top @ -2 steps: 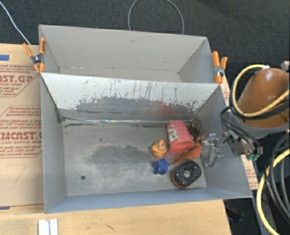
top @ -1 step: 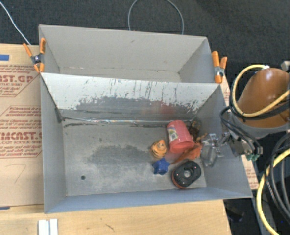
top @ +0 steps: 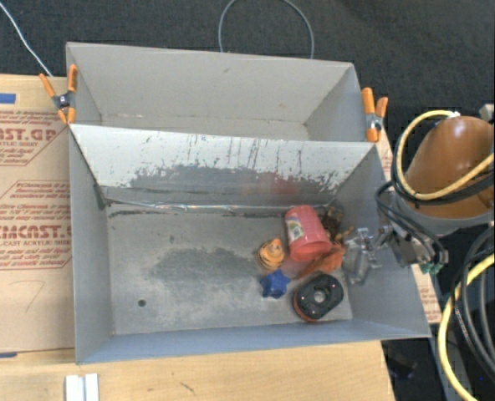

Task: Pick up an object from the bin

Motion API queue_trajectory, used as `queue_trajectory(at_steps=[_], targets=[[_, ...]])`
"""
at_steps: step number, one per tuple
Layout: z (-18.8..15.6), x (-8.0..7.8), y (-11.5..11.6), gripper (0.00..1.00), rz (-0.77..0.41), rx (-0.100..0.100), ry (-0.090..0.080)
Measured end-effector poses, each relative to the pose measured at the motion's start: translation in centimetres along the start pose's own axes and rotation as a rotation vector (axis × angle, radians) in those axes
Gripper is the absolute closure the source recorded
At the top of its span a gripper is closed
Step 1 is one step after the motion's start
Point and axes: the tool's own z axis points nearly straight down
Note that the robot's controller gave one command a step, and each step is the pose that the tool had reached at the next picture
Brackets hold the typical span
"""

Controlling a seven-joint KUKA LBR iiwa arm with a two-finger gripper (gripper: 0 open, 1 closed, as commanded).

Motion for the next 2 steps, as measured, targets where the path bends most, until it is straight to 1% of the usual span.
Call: queue_trajectory(at_steps=[2], targets=[[0.00,0.00,0.00,1.00,0.000,0.000,0.000]])
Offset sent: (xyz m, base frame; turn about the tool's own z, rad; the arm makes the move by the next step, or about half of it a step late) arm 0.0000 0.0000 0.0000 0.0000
